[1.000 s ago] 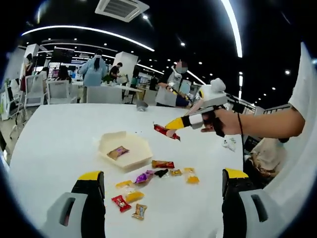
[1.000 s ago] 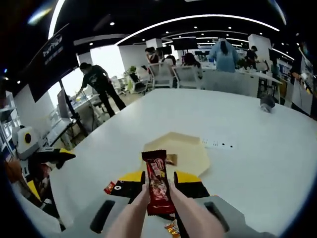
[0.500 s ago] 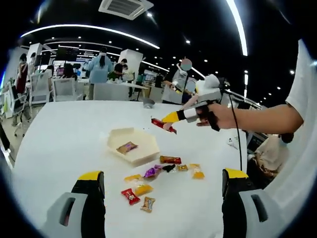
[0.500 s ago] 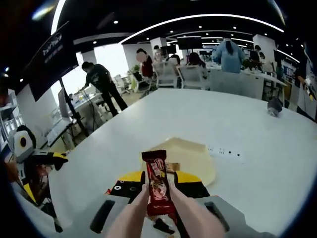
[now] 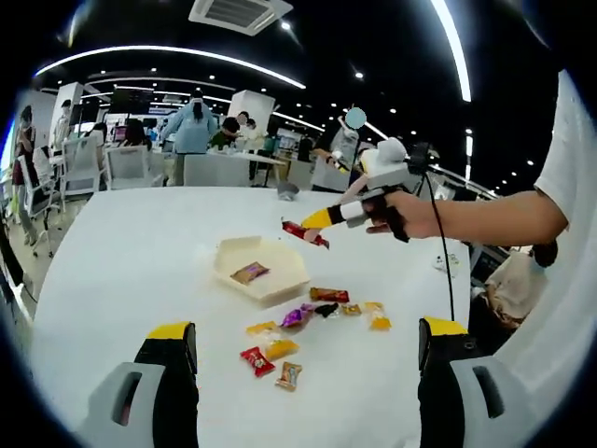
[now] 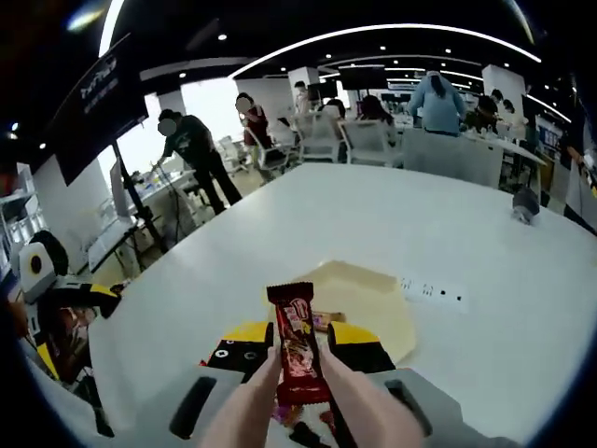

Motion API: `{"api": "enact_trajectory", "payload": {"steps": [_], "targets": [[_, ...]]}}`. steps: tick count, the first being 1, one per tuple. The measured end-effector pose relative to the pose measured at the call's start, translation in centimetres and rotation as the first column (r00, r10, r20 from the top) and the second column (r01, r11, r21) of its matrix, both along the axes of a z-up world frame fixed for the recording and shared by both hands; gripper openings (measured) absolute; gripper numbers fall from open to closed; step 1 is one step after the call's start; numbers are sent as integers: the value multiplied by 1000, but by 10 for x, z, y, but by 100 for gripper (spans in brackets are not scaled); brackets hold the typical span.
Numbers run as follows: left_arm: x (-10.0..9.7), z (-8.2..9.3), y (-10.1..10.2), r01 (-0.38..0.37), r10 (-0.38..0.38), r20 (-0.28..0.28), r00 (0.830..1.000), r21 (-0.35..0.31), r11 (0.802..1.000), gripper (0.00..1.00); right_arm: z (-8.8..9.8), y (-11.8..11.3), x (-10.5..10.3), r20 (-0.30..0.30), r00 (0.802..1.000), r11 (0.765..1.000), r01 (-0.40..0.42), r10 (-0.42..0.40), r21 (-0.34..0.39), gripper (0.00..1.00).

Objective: Place the target food into the container with the food tongs after gripping and lifting it, then release it inside without dropping or visibly crushing the food.

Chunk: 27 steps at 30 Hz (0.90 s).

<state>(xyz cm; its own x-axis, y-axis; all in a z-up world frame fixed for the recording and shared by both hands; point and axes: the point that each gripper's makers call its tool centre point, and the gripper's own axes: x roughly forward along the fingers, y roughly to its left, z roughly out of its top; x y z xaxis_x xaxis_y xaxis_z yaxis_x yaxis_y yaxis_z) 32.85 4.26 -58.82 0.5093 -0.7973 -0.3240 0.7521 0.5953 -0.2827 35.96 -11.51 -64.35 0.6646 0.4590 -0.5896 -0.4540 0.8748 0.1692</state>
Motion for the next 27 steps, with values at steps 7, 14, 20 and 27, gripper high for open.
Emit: {"api": "enact_trajectory", "payload": {"steps": [7, 14, 20, 27], "targets": [[2, 0, -37, 100, -100, 3, 995, -17, 995, 99, 24, -35, 4, 40, 992, 993, 116, -118, 37, 22], [15, 7, -90, -116, 116, -21, 993, 19, 993, 99, 28, -72, 17, 67, 997, 992, -51, 44, 117, 22], [33, 9, -86, -21, 21, 7, 1000, -4, 1000, 99, 47, -63, 31, 83, 996, 994, 17, -25, 104, 22], [32, 0, -52, 42, -42, 18, 999, -7, 999, 99, 46, -56, 54, 72, 990, 991, 116, -120, 68, 27]]}}
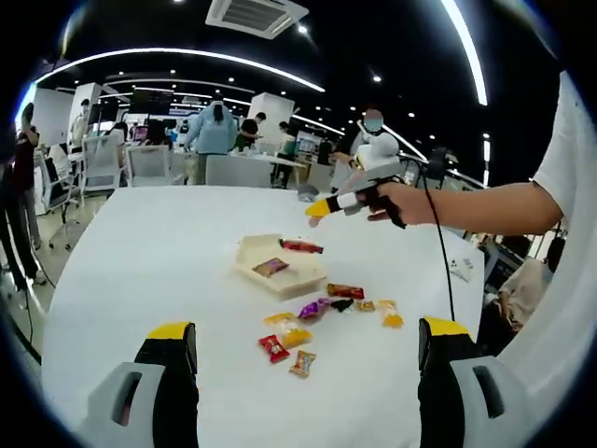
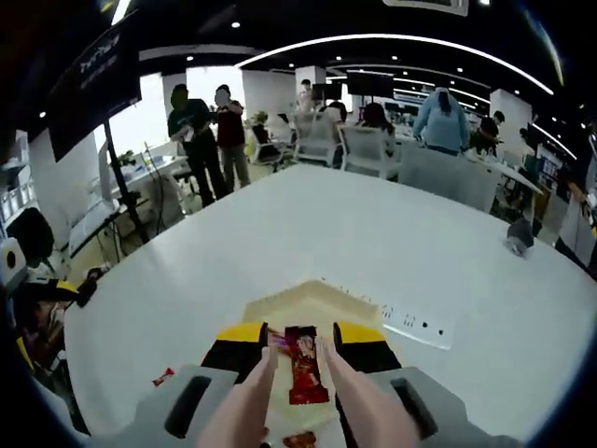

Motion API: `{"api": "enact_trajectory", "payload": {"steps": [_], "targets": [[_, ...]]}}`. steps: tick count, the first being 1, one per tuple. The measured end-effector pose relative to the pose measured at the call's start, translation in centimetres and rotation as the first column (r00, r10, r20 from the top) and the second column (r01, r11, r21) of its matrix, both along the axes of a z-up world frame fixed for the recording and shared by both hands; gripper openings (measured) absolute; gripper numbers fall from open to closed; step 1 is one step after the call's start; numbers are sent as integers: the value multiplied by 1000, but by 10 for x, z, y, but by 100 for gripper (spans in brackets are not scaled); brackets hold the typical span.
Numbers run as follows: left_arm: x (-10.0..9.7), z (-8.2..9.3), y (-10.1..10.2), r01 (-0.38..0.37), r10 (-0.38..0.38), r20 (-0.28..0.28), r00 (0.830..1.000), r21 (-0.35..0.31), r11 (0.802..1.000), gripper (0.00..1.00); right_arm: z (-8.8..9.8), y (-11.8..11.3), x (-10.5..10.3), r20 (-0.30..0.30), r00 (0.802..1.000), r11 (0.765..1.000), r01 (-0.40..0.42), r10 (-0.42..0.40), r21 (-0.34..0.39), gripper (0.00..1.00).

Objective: Place the target food into the container with the food tongs after gripping and lifting it, then release it inside without dropping or visibly crushing the food.

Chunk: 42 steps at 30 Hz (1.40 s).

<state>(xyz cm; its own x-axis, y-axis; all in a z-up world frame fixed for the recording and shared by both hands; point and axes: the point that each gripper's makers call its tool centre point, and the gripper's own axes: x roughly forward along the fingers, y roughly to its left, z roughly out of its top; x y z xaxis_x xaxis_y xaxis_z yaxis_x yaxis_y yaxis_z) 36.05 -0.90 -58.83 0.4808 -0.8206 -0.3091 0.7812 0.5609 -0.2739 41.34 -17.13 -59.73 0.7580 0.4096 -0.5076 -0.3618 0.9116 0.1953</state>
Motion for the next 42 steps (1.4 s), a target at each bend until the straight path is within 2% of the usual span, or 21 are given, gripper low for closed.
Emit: {"api": "enact_trajectory", "payload": {"steps": [1, 3, 5, 6, 8, 9, 10, 17, 20, 22, 24, 26, 28, 31, 33, 35, 39, 40, 42], "targets": [[0, -1, 0, 13, -13, 12, 1000, 6, 1000, 99, 2, 2, 10, 10, 1000, 1000, -3, 3, -3, 27], [1, 0, 3, 9, -9, -1, 1000, 2, 1000, 99, 6, 9, 31, 22, 1000, 1000, -21, 21, -10, 28], [-1, 2, 11, -7, 7, 7, 1000, 0, 1000, 99, 8, 11, 39, 21, 999, 998, -49, 50, -30, 28], [0, 0, 19, -45, 45, 3, 999, 0, 999, 99, 6, 15, 44, 8, 998, 997, -69, 69, -36, 28], [-1, -4, 22, -64, 64, -10, 998, -4, 998, 99, 3, 21, 50, 3, 996, 995, -91, 92, -47, 29], [-1, -3, 24, -73, 73, 1, 997, -3, 997, 99, 1, 25, 56, -5, 994, 993, -106, 105, -43, 29], [2, -4, 27, -98, 98, -20, 995, -7, 995, 99, -1, 29, 59, -20, 993, 993, -116, 115, -31, 29], [2, -9, 43, -111, 112, -34, 993, 29, 993, 99, -3, 49, 90, -14, 988, 987, -157, 157, -36, 29], [1, -12, 62, -149, 150, -46, 988, 36, 988, 99, -7, 55, 99, -23, 987, 987, -161, 161, -27, 29], [1, -10, 68, -158, 160, -42, 986, 46, 986, 99, -12, 70, 103, -30, 983, 983, -182, 181, -31, 29], [1, -10, 71, -168, 171, -38, 985, 53, 984, 99, -9, 74, 113, -16, 981, 979, -193, 193, -68, 29], [1, -5, 77, -191, 193, -28, 981, 55, 980, 99, -8, 73, 120, -6, 983, 980, -186, 186, -75, 29], [-4, -12, 84, -222, 225, -35, 974, 65, 973, 99, -11, 68, 140, -4, 982, 973, -188, 190, -131, 29], [-9, -13, 94, -252, 255, -38, 966, 67, 965, 99, -11, 69, 151, 6, 980, 966, -194, 198, -170, 29], [-10, -11, 97, -266, 269, -34, 963, 62, 962, 99, -9, 66, 148, 23, 981, 968, -186, 192, -168, 29], [-13, -9, 89, -249, 251, -27, 968, 55, 967, 99, -4, 61, 142, 32, 984, 974, -166, 173, -152, 29], [-18, -1, 75, -184, 184, -2, 983, 24, 983, 99, 7, 52, 100, 40, 990, 982, -128, 134, -136, 29], [-19, 2, 66, -141, 141, 11, 990, 15, 990, 99, 11, 46, 82, 45, 993, 986, -103, 110, -130, 29], [-17, 6, 65, -125, 125, 19, 992, 7, 992, 99, 10, 41, 71, 38, 995, 987, -88, 94, -131, 29]]}}
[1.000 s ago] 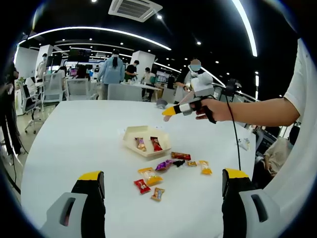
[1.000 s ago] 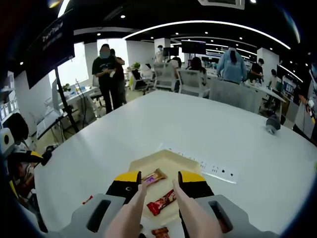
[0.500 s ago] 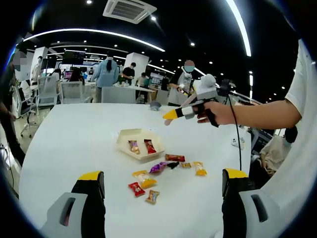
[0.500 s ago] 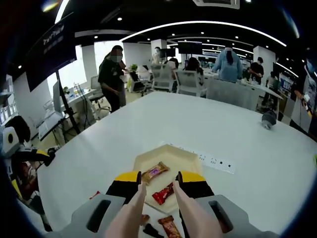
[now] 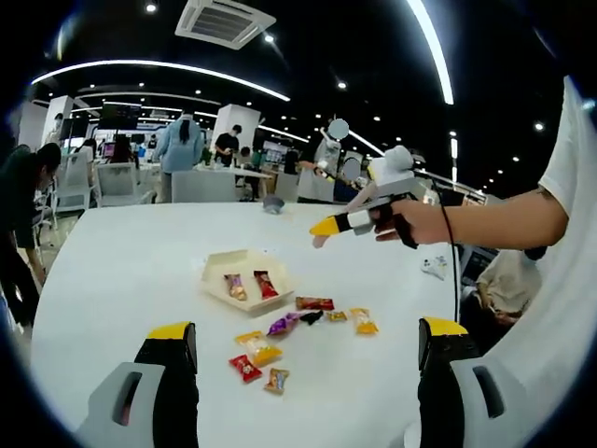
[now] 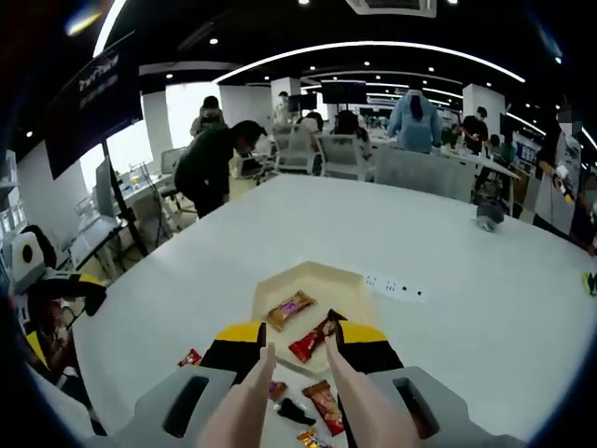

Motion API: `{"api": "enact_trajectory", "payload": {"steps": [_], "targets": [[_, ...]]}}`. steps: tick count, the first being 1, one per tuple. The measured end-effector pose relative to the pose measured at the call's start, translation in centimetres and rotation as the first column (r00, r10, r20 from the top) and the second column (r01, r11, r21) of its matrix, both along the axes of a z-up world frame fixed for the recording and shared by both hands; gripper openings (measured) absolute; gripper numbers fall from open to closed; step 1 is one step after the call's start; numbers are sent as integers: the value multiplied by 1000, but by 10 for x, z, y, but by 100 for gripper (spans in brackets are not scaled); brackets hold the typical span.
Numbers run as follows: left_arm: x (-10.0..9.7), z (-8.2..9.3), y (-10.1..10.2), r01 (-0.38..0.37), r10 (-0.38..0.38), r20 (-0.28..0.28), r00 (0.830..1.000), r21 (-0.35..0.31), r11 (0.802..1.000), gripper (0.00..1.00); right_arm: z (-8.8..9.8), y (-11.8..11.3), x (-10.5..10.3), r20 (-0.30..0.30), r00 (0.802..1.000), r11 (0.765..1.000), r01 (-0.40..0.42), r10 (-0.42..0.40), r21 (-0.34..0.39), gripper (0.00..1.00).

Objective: Place the target food into the container with the food tongs after gripping and lifting it, then release it inside without dropping or visibly crushing the food.

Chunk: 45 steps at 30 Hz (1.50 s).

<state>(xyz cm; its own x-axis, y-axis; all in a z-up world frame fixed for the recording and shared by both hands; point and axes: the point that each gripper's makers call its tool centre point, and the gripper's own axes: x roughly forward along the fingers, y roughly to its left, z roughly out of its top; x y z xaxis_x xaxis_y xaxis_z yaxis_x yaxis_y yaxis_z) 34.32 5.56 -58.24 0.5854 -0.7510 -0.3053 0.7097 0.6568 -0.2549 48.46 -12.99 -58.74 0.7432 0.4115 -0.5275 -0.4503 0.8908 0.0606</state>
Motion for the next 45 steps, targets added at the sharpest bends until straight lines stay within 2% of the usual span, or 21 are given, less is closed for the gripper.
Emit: {"api": "enact_trajectory", "payload": {"steps": [7, 15, 19, 28, 31, 40, 45], "targets": [[-2, -2, -12, 51, -51, -1, 999, 3, 999, 99, 9, -21, -18, 24, 997, 996, 72, -74, 57, 29], [1, 1, -28, 75, -75, 3, 997, -25, 997, 99, 10, -31, -28, 25, 996, 994, 86, -88, 63, 29], [-4, -1, -36, 111, -111, 0, 994, -3, 994, 99, 7, -36, -39, 21, 994, 993, 101, -103, 58, 29], [-2, 4, -36, 109, -109, 10, 994, -26, 994, 99, 10, -45, -53, 37, 991, 991, 127, -129, 48, 29], [-4, -3, -38, 133, -133, 7, 991, 0, 991, 99, 11, -46, -59, 41, 990, 990, 132, -134, 52, 29], [-5, 1, -38, 118, -119, -10, 993, -43, 992, 99, 2, -51, -75, 20, 987, 987, 160, -160, 33, 29], [-5, -5, -36, 142, -143, -25, 989, -21, 990, 99, -2, -53, -80, 12, 985, 985, 170, -170, 31, 29]]}}
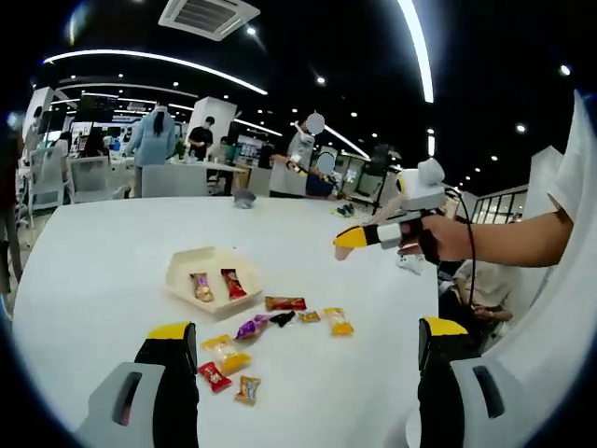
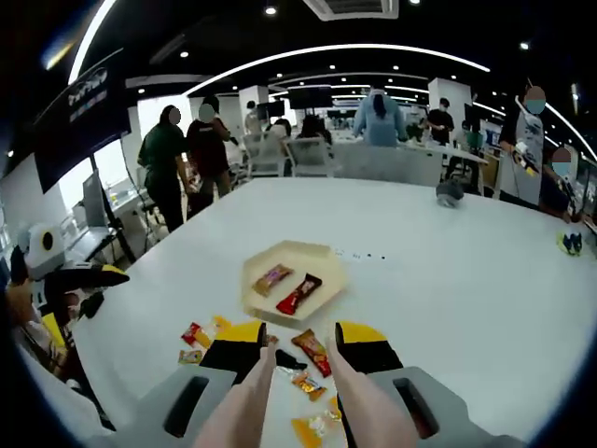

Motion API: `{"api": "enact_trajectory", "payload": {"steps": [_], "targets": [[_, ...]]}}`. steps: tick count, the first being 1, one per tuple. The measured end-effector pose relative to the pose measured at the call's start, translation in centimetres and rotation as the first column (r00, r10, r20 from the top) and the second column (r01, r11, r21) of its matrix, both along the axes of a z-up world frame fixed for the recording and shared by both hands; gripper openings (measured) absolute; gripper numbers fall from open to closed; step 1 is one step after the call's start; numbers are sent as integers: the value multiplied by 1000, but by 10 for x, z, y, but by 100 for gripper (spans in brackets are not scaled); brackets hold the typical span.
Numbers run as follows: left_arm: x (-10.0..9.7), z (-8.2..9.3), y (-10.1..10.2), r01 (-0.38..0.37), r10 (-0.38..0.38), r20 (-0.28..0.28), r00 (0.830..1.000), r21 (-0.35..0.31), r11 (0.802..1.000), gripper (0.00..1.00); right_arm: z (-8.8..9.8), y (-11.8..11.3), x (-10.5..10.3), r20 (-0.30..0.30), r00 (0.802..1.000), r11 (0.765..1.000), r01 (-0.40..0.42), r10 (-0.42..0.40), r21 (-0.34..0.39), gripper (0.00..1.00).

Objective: Place the target food into the container with the food tongs after gripping and lifting it, then release it inside without dropping or visibly crushing the food.

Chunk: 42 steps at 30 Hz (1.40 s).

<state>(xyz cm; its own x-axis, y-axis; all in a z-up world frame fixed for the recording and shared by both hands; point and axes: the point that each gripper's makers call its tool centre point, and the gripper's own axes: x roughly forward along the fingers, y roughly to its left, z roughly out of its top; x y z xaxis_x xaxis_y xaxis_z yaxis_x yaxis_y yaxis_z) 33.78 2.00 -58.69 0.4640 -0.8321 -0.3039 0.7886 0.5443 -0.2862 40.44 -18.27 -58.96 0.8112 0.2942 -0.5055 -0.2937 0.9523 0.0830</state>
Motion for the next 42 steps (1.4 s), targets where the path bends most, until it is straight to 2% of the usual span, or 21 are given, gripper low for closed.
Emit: {"api": "enact_trajectory", "payload": {"steps": [9, 11, 19, 22, 27, 33, 38, 42], "targets": [[6, 8, 2, -9, 9, 9, 1000, -18, 1000, 99, -2, 0, 3, 14, 1000, 999, 18, -19, 31, 29], [5, 4, 2, 1, -1, 15, 1000, 9, 1000, 99, -3, 3, 2, 18, 1000, 999, 21, -22, 41, 29], [2, 4, 14, -18, 18, 11, 1000, 25, 1000, 99, -12, 6, -10, 2, 1000, 999, 8, -8, 40, 29], [-1, 4, 14, -18, 18, 6, 1000, 17, 1000, 99, -15, 3, -16, 2, 1000, 999, 15, -15, 40, 29], [-6, -3, 11, 0, 0, -1, 1000, 42, 999, 99, -24, -5, -25, -12, 999, 998, 43, -42, 47, 29], [2, 1, 10, -35, 36, -6, 999, 16, 999, 99, -22, -14, -27, -5, 997, 995, 79, -79, 68, 29], [2, -3, 3, -10, 10, -6, 1000, 28, 1000, 99, -27, -22, -33, -19, 995, 994, 95, -94, 58, 29], [2, 1, 4, -16, 16, -1, 1000, 18, 1000, 99, -27, -25, -33, -19, 995, 993, 103, -102, 63, 29]]}}
